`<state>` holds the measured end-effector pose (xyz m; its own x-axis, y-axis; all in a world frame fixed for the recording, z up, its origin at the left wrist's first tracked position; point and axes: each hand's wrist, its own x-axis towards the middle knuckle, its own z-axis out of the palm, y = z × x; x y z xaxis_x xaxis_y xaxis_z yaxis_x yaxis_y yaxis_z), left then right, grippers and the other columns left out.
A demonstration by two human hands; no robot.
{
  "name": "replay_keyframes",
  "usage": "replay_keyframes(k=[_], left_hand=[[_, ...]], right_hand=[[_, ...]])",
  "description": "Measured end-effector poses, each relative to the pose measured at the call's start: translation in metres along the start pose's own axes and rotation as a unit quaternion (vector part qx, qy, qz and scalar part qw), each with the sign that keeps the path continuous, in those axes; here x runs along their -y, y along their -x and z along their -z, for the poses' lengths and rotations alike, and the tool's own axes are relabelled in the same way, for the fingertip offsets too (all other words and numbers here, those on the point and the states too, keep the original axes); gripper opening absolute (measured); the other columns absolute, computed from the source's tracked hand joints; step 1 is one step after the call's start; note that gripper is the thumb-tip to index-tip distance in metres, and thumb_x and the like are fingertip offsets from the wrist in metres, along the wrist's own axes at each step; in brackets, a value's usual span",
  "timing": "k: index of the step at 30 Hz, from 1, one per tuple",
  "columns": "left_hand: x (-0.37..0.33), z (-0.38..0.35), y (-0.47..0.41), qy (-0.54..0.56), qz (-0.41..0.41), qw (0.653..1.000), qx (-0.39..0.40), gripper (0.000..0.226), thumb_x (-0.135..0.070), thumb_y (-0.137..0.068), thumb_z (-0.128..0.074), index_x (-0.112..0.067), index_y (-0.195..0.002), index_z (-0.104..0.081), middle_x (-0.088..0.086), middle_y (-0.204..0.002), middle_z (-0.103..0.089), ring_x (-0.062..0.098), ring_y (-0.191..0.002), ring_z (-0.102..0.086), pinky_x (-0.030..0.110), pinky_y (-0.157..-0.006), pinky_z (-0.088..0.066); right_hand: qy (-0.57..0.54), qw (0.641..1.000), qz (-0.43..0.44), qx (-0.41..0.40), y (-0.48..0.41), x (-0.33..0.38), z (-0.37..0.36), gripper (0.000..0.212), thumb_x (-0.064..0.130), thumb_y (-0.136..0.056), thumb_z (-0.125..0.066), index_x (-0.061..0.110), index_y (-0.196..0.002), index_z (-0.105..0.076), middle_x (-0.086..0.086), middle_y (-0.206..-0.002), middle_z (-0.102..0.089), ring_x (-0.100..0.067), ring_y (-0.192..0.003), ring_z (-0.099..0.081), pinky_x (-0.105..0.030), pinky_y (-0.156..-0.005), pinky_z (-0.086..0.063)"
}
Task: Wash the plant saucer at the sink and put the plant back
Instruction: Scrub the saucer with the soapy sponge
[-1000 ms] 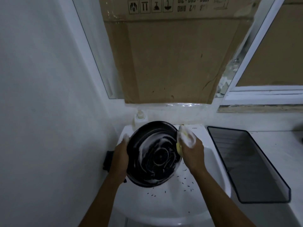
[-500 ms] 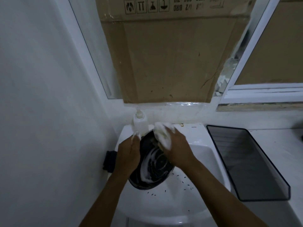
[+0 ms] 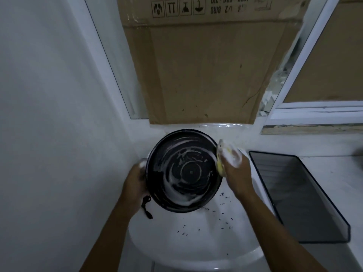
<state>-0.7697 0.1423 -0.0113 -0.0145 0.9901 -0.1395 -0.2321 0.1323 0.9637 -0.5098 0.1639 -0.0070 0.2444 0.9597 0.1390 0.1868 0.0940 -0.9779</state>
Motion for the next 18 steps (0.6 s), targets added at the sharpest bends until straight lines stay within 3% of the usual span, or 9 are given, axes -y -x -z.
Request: replay_keyframes(k=[1,4,7,9,11,14,15,16,18], left_hand=[[-0.009,-0.001,-0.003,-0.015,0.003,1.000,0.026,0.040,-0.035,-0.098,-0.045,-0.022,-0.068,-0.068,-0.003,-0.067,-0.067,0.023,-0.063,-0.063,0.028,-0.055,-0.049],[-0.026,-0.009,-0.009,-0.125,0.010,0.991,0.055,0.049,-0.065,-0.093,-0.044,-0.029,-0.101,-0.077,-0.001,-0.101,-0.076,0.018,-0.094,-0.072,0.025,-0.069,-0.058],[-0.019,-0.030,-0.010,-0.210,-0.003,0.973,-0.099,0.065,-0.078,-0.086,-0.039,-0.024,-0.092,-0.075,0.000,-0.092,-0.076,0.020,-0.087,-0.072,0.032,-0.071,-0.056],[-0.007,-0.052,-0.005,-0.177,0.017,0.972,-0.155,0.063,-0.073,-0.090,-0.036,-0.024,-0.102,-0.073,-0.001,-0.097,-0.075,0.019,-0.091,-0.071,0.038,-0.082,-0.057],[0.002,-0.064,-0.002,-0.090,0.058,0.976,-0.192,0.062,-0.072,-0.091,-0.036,-0.025,-0.110,-0.071,0.000,-0.101,-0.075,0.021,-0.093,-0.071,0.044,-0.085,-0.058],[0.008,-0.052,-0.004,-0.005,0.088,0.974,-0.211,0.066,-0.070,-0.091,-0.038,-0.018,-0.119,-0.067,0.007,-0.108,-0.072,0.027,-0.094,-0.071,0.045,-0.083,-0.059],[0.008,-0.044,-0.005,-0.012,0.086,0.974,-0.211,0.064,-0.071,-0.090,-0.039,-0.019,-0.112,-0.069,0.005,-0.103,-0.074,0.024,-0.090,-0.072,0.040,-0.076,-0.061],[0.008,-0.037,-0.005,-0.021,0.079,0.974,-0.210,0.061,-0.072,-0.089,-0.040,-0.022,-0.105,-0.072,0.003,-0.098,-0.075,0.022,-0.085,-0.073,0.035,-0.068,-0.061],[0.008,-0.029,-0.004,-0.028,0.066,0.977,-0.199,0.061,-0.074,-0.087,-0.041,-0.024,-0.100,-0.074,0.000,-0.093,-0.077,0.018,-0.081,-0.074,0.031,-0.062,-0.059]], right_hand=[[0.037,0.998,0.032,0.028,-0.004,0.007,0.003,0.025,0.040,-0.091,-0.065,0.034,-0.115,-0.068,0.033,-0.099,-0.066,0.010,-0.099,-0.062,-0.007,-0.085,-0.047],[0.139,0.978,0.125,0.090,-0.013,0.021,0.001,0.034,0.038,-0.095,-0.060,0.026,-0.127,-0.064,0.027,-0.115,-0.061,0.014,-0.105,-0.056,0.000,-0.088,-0.037],[0.213,0.963,0.147,0.075,-0.008,0.027,-0.022,0.036,0.032,-0.101,-0.050,0.020,-0.134,-0.056,0.004,-0.130,-0.060,-0.009,-0.117,-0.053,-0.010,-0.095,-0.035],[0.246,0.956,0.154,0.047,0.005,0.028,-0.046,0.034,0.026,-0.103,-0.044,0.016,-0.135,-0.052,-0.005,-0.137,-0.054,-0.021,-0.122,-0.051,-0.027,-0.100,-0.039],[0.264,0.932,0.236,0.074,0.023,0.027,-0.068,0.034,0.018,-0.101,-0.045,0.009,-0.133,-0.051,-0.015,-0.135,-0.054,-0.036,-0.124,-0.052,-0.041,-0.099,-0.044],[0.320,0.831,0.406,0.206,0.054,0.004,-0.064,0.041,0.016,-0.097,-0.047,0.008,-0.137,-0.043,-0.017,-0.136,-0.052,-0.039,-0.128,-0.049,-0.046,-0.103,-0.046],[0.326,0.817,0.411,0.238,0.058,-0.005,-0.051,0.046,0.016,-0.095,-0.053,0.010,-0.139,-0.041,-0.013,-0.140,-0.048,-0.033,-0.132,-0.046,-0.039,-0.104,-0.044],[0.326,0.828,0.383,0.249,0.058,-0.013,-0.036,0.051,0.014,-0.092,-0.060,0.012,-0.140,-0.042,-0.011,-0.143,-0.045,-0.028,-0.132,-0.045,-0.029,-0.100,-0.044],[0.334,0.887,0.248,0.201,0.049,-0.024,-0.013,0.054,0.010,-0.089,-0.066,0.009,-0.139,-0.046,-0.016,-0.141,-0.050,-0.032,-0.126,-0.052,-0.020,-0.092,-0.043]])
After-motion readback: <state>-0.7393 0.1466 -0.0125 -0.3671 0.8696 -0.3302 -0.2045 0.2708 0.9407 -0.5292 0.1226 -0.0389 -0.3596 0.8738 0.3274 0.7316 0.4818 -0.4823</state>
